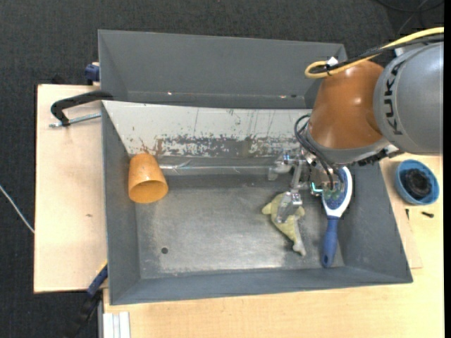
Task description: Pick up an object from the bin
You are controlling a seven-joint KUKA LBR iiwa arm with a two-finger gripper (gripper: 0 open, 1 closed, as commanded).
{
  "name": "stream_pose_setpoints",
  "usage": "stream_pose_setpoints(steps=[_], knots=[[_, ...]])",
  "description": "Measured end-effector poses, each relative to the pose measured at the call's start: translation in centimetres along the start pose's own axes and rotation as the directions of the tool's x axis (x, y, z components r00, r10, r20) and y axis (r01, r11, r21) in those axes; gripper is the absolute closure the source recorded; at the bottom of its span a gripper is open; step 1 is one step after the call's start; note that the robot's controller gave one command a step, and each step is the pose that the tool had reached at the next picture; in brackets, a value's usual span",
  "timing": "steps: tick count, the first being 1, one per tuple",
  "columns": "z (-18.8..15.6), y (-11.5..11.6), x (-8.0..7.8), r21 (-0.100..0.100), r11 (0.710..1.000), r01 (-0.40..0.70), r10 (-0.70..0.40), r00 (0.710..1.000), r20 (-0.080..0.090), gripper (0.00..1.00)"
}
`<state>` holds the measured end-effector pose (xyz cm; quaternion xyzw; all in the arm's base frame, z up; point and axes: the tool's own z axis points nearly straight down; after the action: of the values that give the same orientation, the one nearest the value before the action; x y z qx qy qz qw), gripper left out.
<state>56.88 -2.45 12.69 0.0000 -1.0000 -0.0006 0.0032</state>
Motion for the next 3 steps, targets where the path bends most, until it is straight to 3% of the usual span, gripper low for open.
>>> stream_pose_setpoints(steps=[1, 2, 3], knots=[[5.4, 5.5, -2.4, -0.002, 0.999, 0.036, -0.036, 0.999, 0.009, 0.0], [5.4, -1.2, 0.9, -0.001, 0.997, -0.071, 0.071, 0.997, 0.014, 0.0], [5.4, -1.0, 1.0, -0.001, 0.998, -0.066, 0.066, 0.998, 0.008, 1.0]])
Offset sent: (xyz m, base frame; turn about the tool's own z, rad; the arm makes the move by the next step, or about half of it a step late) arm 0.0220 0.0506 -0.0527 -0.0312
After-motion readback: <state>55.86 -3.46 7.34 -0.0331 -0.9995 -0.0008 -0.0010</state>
